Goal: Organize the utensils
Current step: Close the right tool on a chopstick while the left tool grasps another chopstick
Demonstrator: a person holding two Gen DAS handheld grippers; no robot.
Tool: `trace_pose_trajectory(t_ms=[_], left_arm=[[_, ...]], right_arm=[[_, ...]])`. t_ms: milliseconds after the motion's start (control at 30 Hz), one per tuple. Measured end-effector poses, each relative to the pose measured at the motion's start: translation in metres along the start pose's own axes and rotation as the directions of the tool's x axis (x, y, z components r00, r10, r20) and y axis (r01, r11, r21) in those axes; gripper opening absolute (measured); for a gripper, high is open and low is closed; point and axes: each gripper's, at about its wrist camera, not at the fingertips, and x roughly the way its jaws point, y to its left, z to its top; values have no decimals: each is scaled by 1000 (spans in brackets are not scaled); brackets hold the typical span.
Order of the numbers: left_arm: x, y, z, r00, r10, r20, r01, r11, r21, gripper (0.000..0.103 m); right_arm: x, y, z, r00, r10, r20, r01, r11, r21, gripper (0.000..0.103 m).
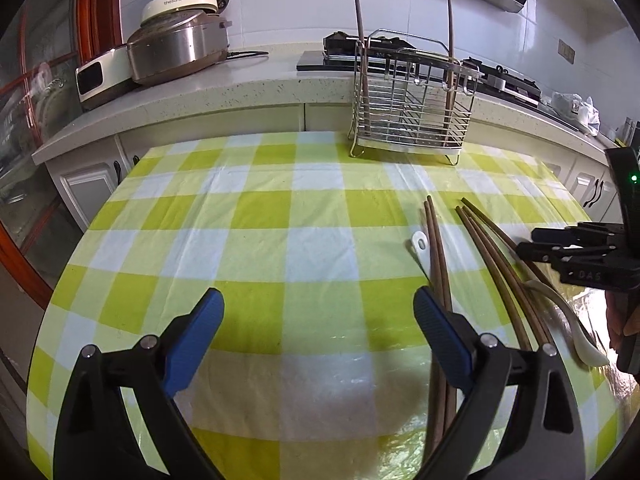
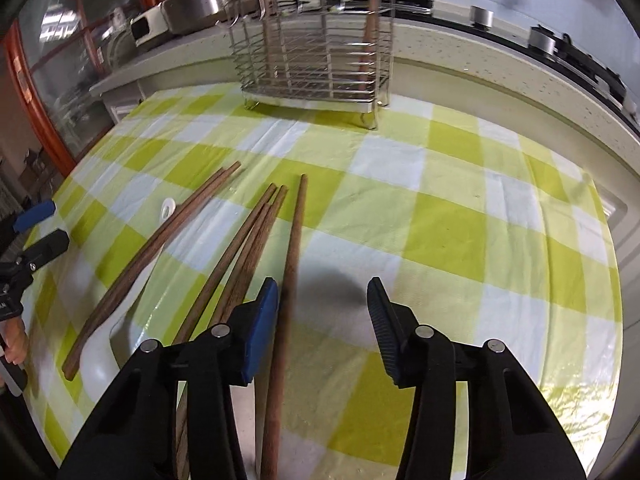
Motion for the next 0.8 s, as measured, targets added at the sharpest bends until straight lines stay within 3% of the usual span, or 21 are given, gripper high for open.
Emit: trace_pose_trajectory(t_ms=[100,267,367,533,800], left_arm=[[3,-4,1,1000,-6,-7,6,1000,8,93],[9,-14,4,999,-41,-27,42,999,22,93],[14,-24,7,997,-67,-37,69,997,34,89],[28,-40,13,992,-100,-73,105,993,60,66],[54,-69,23,985,-98,-141,114,987,115,50]], right_arm=[[2,11,0,1000,-26,8,26,998,-61,38],[1,13,-2,999,-31,15,32,996,-80,10],[-3,7,-7,999,-30,22,31,997,-68,9],[-14,-9,-21,999,-26,42,26,1000,-12,9],[-28,-32,-35,997,-25,68,22,999,49,9]])
